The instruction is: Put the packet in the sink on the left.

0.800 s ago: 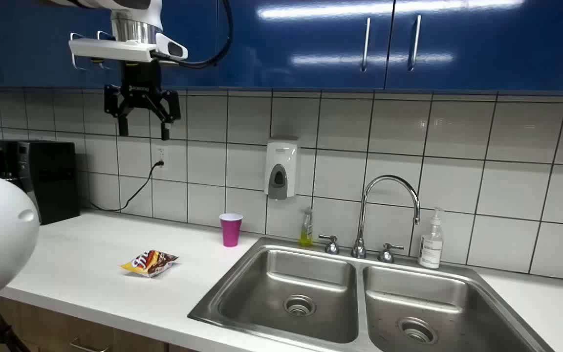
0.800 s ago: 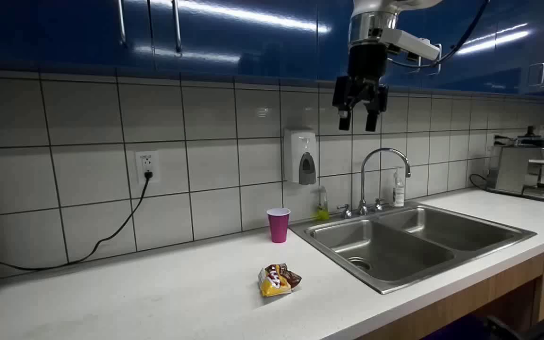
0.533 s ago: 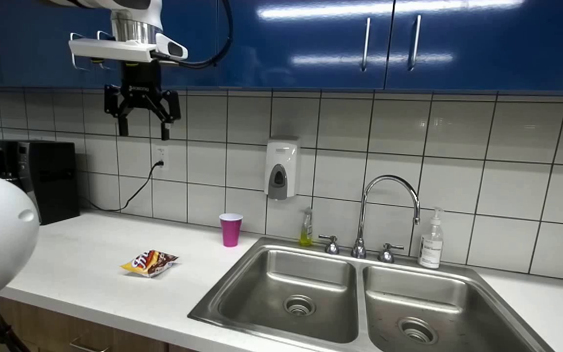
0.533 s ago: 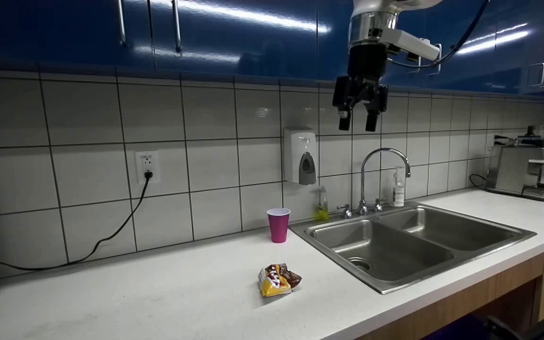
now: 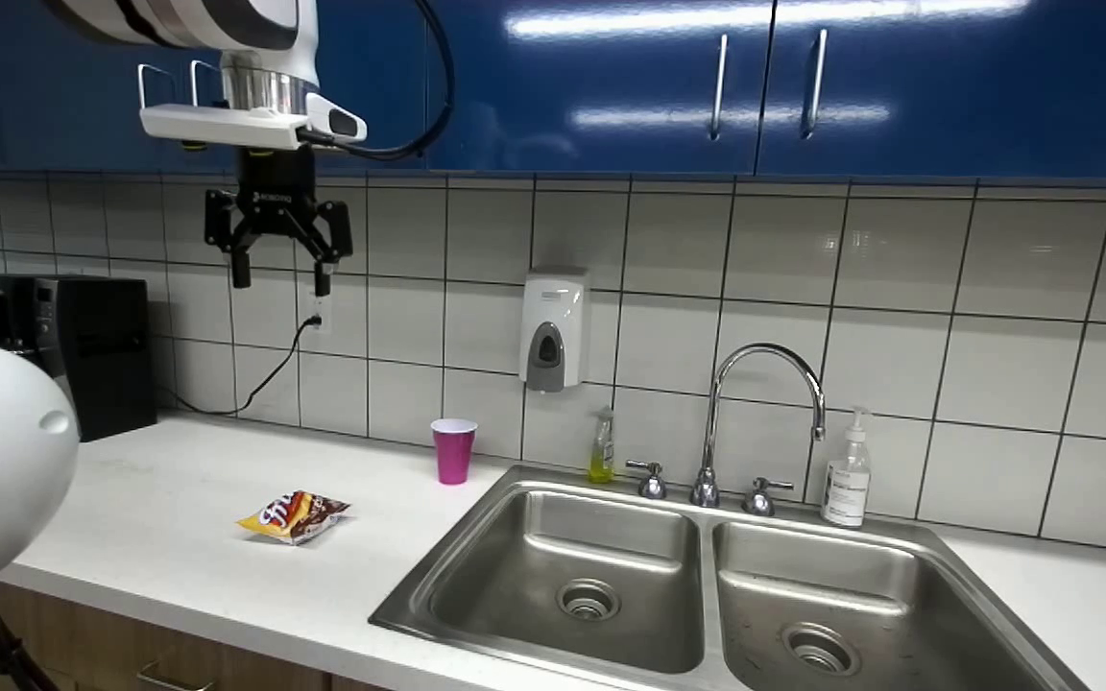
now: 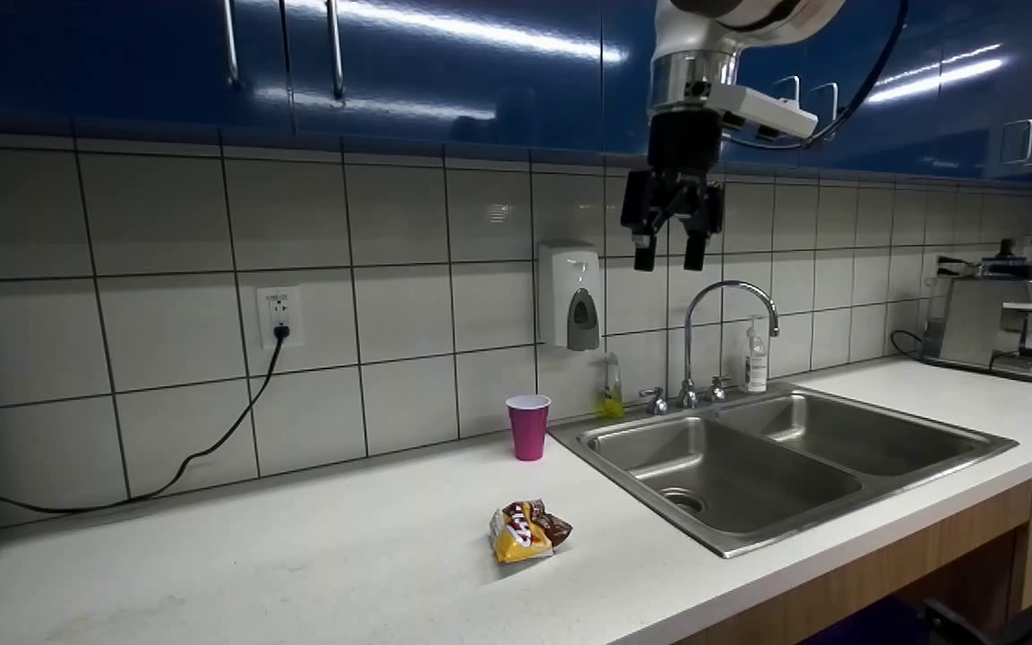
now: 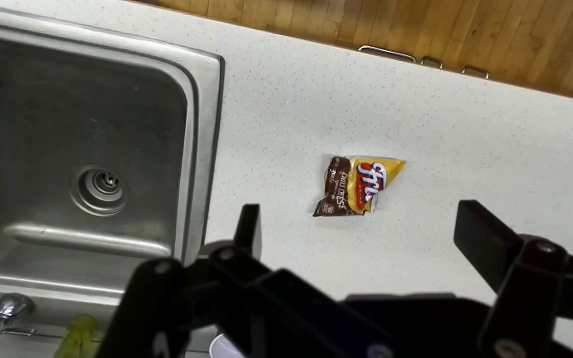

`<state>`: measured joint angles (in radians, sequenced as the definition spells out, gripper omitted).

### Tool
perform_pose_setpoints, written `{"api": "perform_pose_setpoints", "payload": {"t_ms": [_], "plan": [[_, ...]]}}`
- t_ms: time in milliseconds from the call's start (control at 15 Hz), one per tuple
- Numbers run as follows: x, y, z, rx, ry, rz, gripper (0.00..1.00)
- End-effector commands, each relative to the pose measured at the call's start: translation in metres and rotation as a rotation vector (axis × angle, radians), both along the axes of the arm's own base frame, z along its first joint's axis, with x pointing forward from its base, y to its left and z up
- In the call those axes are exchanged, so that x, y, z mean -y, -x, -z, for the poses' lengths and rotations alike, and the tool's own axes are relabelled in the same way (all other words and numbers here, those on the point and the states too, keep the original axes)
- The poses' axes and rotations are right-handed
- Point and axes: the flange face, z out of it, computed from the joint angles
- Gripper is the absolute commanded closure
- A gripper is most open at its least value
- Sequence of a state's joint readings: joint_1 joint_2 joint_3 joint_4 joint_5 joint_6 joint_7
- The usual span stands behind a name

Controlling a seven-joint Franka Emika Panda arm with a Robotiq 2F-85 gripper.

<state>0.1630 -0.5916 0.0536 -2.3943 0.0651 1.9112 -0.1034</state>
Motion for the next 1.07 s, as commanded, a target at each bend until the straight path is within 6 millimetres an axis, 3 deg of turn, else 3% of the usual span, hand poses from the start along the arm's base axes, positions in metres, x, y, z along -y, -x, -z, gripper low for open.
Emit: {"api": "perform_pose_setpoints", "payload": {"t_ms": [0,400,1000], "plan": [[-0.023,-0.011,0.026,-0.026,0.004,-0.046,0.0],[-0.047,-0.028,0.07,-0.06,0.021,-0.094,0.0],[-0.056,-0.061,0.143,-0.087,0.018,-0.093,0.0]]}}
